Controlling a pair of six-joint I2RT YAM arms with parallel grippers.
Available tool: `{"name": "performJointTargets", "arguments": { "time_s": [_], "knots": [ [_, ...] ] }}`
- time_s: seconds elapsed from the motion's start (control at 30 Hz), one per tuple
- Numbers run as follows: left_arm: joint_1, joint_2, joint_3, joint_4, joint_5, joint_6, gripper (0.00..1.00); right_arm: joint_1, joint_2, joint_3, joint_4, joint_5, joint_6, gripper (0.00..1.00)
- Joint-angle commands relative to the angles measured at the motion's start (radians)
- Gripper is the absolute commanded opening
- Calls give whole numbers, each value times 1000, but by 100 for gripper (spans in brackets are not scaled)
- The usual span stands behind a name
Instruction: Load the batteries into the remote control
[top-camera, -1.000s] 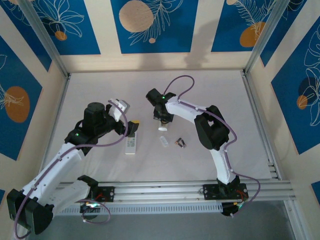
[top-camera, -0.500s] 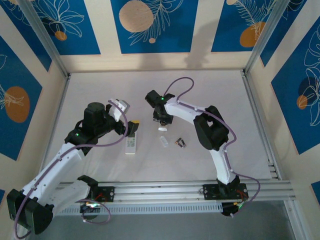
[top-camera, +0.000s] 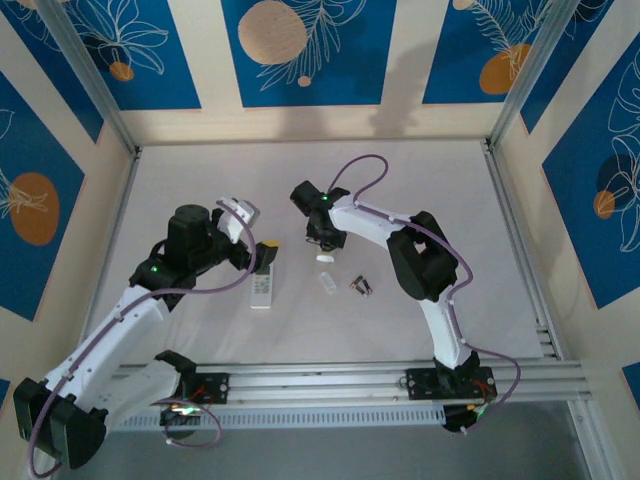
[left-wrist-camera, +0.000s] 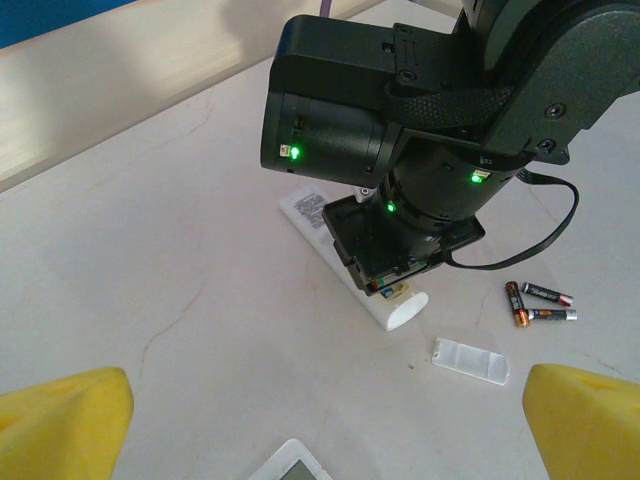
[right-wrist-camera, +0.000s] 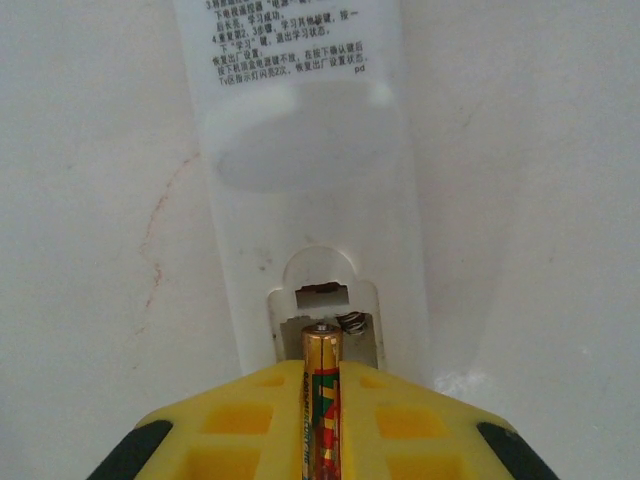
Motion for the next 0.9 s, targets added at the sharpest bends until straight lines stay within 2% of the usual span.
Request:
{"name": "performJointTargets", "arguments": {
  "time_s": [0.0, 0.43, 0.87],
  "knots": [
    [-8, -23, 15, -21, -10, 17, 100, 4, -13, 7, -17, 26, -20, 15],
    [-8, -21, 15, -19, -9, 18, 100, 28, -82, -11, -9, 106, -30, 15],
    [-8, -18, 15, -17, -5, 16, 100, 36, -36, -20, 43, 164, -52, 16]
  ]
}}
